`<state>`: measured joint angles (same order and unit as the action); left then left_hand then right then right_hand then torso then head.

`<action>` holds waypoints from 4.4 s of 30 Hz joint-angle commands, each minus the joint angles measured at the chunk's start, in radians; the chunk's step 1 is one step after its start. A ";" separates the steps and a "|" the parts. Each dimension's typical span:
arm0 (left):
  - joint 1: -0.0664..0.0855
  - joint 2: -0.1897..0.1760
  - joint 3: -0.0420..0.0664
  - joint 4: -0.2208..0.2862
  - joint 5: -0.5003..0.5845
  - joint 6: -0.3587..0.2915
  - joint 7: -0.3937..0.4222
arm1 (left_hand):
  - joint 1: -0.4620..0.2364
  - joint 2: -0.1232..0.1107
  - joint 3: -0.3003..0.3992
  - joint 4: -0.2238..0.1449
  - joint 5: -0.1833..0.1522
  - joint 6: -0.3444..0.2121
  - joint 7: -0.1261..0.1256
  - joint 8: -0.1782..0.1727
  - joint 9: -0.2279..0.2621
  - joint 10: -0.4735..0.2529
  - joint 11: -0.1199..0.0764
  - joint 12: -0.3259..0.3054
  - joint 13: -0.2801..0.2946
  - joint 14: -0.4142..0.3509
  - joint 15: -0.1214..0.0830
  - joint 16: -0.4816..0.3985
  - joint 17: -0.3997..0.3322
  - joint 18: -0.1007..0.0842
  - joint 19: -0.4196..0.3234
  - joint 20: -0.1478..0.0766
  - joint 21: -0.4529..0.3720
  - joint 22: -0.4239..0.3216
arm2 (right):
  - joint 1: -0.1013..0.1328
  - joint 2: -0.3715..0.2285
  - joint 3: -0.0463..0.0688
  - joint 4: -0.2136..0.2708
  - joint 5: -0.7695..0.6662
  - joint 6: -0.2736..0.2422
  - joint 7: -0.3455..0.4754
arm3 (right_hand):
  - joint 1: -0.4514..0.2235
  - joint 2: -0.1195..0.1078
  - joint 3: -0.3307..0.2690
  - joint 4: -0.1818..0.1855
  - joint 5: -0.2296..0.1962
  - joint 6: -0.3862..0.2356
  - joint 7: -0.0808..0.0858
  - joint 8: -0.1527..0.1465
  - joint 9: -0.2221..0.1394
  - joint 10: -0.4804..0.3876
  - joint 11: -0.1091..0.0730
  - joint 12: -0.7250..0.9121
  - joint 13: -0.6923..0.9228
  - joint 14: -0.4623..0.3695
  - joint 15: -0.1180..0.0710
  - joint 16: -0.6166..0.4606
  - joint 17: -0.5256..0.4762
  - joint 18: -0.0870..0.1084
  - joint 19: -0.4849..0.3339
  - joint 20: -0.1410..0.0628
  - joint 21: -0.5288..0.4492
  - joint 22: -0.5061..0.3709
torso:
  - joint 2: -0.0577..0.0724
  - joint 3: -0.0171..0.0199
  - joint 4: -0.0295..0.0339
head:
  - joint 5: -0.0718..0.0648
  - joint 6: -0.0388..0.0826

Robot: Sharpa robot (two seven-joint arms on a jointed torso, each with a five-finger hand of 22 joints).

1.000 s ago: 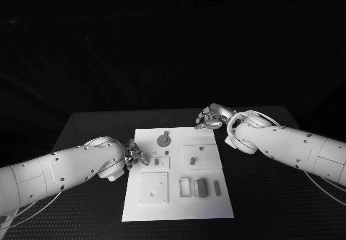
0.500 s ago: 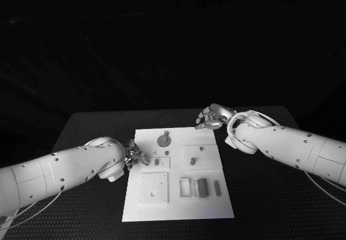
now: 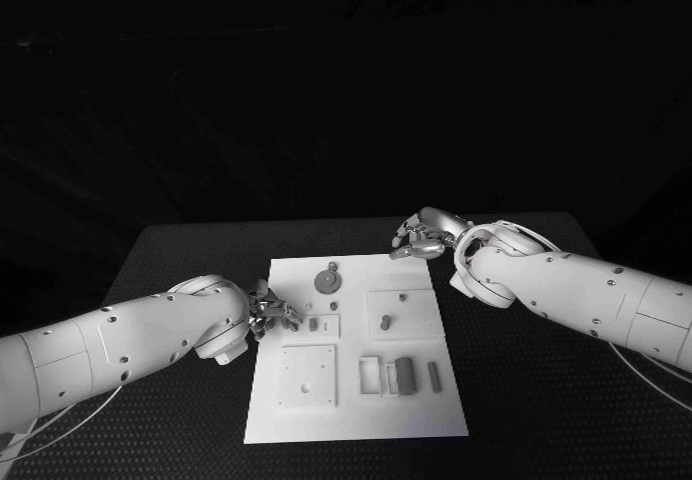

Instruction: Assemble the parts on the task board

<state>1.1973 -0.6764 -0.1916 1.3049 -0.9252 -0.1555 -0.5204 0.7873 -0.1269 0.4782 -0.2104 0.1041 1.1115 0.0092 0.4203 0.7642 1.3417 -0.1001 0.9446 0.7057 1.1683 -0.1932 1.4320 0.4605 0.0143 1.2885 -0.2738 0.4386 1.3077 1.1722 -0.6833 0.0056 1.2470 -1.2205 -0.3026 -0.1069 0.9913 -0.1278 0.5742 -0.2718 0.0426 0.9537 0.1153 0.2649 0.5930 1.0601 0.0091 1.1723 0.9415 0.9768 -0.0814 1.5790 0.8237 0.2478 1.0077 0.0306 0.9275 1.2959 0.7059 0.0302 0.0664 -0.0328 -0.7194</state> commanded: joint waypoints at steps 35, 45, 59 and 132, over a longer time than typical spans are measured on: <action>0.000 0.002 0.002 -0.005 -0.038 0.018 0.032 | 0.072 0.026 -0.007 -0.075 -0.009 0.006 0.003 -0.022 0.019 -0.004 0.001 0.006 -0.002 -0.007 0.000 0.003 -0.001 -0.014 -0.002 0.000 -0.005 0.017 | 0.000 0.003 0.000 -0.001 -0.002 0.011 0.008 | -0.011 -0.001 0.003 0.002 0.006 -0.003 0.007 -0.005 0.002 -0.008 0.002 0.005 -0.002 -0.001 -0.009 0.003 -0.002 0.014 -0.009 -0.001 -0.003 -0.001 | 0.000 -0.0001 -0.0006 | -0.002 -0.003; 0.000 0.002 0.002 -0.004 -0.029 0.048 0.024 | 0.065 0.028 -0.011 -0.068 -0.010 0.008 0.003 -0.024 0.021 -0.004 0.002 0.006 -0.003 -0.007 0.001 0.003 -0.001 -0.014 -0.002 0.002 -0.005 0.017 | 0.000 0.003 0.000 -0.001 -0.002 0.011 0.008 | -0.012 -0.001 0.003 0.002 0.006 -0.003 0.007 -0.005 0.002 -0.008 0.002 0.005 -0.002 -0.001 -0.009 0.003 -0.002 0.014 -0.009 -0.001 -0.003 -0.001 | 0.000 0.0008 -0.0001 | -0.001 -0.004; 0.000 -0.003 0.002 -0.002 -0.028 0.046 0.009 | 0.036 0.049 -0.009 -0.036 0.005 0.015 0.002 -0.033 0.025 -0.003 0.000 0.006 -0.004 -0.007 0.002 0.004 0.000 -0.014 0.000 0.001 -0.008 0.017 | 0.000 0.001 0.000 0.001 -0.002 0.011 0.007 | -0.012 -0.001 0.003 0.002 0.006 -0.003 0.007 -0.005 0.002 -0.008 0.002 0.006 -0.003 -0.001 -0.009 0.003 -0.002 0.014 -0.009 -0.001 -0.003 -0.001 | -0.001 0.0009 0.0006 | 0.001 -0.006; 0.000 0.001 0.004 -0.004 -0.021 0.025 0.024 | 0.077 0.065 -0.025 -0.078 0.025 0.026 0.001 -0.061 0.049 -0.002 -0.001 0.010 -0.004 -0.005 -0.001 0.006 0.002 -0.014 0.003 -0.002 -0.009 0.020 | 0.000 0.002 0.000 -0.001 -0.002 0.013 0.009 | -0.010 0.000 0.004 0.000 0.006 -0.003 0.007 -0.006 0.004 -0.008 0.002 0.007 -0.004 -0.001 -0.009 0.004 -0.003 0.014 -0.010 0.000 -0.002 -0.001 | 0.000 -0.0004 0.0001 | -0.004 -0.002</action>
<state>1.1973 -0.6774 -0.1884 1.2996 -0.9329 -0.1411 -0.5051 0.8548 -0.0647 0.4522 -0.2837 0.1229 1.1298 0.0076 0.3626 0.8119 1.3418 -0.1003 0.9484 0.7023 1.1661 -0.1938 1.4319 0.4608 0.0142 1.2885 -0.2728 0.4308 1.3073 1.1721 -0.6822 0.0056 1.2451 -1.2203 -0.2993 -0.1063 0.9913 -0.1278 0.5742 -0.2717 0.0426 0.9514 0.1180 0.2649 0.5951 1.0564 0.0128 1.1723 0.9387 0.9764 -0.0814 1.5790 0.8217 0.2476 1.0077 0.0306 0.9275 1.2959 0.7061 0.0297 0.0662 -0.0367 -0.7215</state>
